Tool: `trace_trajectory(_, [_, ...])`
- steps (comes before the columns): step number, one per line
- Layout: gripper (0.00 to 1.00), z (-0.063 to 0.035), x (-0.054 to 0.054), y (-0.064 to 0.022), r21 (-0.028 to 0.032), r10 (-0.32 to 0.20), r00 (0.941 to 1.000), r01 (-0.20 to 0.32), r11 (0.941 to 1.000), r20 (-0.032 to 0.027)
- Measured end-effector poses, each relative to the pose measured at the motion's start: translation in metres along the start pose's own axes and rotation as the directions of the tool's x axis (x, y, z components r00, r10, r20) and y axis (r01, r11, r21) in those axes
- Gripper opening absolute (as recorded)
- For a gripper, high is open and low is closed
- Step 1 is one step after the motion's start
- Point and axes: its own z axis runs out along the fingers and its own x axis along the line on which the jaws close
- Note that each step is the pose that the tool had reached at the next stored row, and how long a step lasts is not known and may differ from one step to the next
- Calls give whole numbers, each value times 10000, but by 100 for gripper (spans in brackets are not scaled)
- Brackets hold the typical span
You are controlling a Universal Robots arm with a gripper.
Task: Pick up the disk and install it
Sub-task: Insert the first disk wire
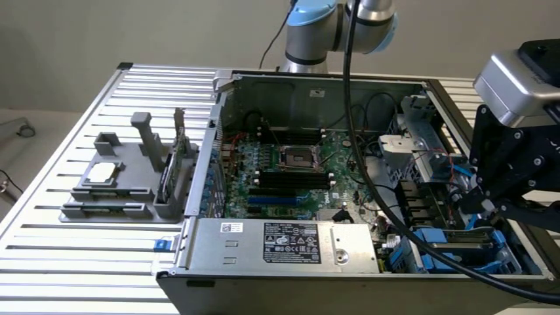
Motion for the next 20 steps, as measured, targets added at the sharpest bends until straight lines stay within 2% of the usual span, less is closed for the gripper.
trace_trajectory(5, [11,1,-3,0,74,644,9979,-644,9979,4])
trace_trajectory(10, [11,3,-3,0,157,1464,9892,-1465,9891,21])
trace_trajectory(15, [11,6,-3,0,242,2310,9729,-2311,9726,45])
trace_trajectory(20, [11,7,-3,0,329,3186,9479,-3186,9473,77])
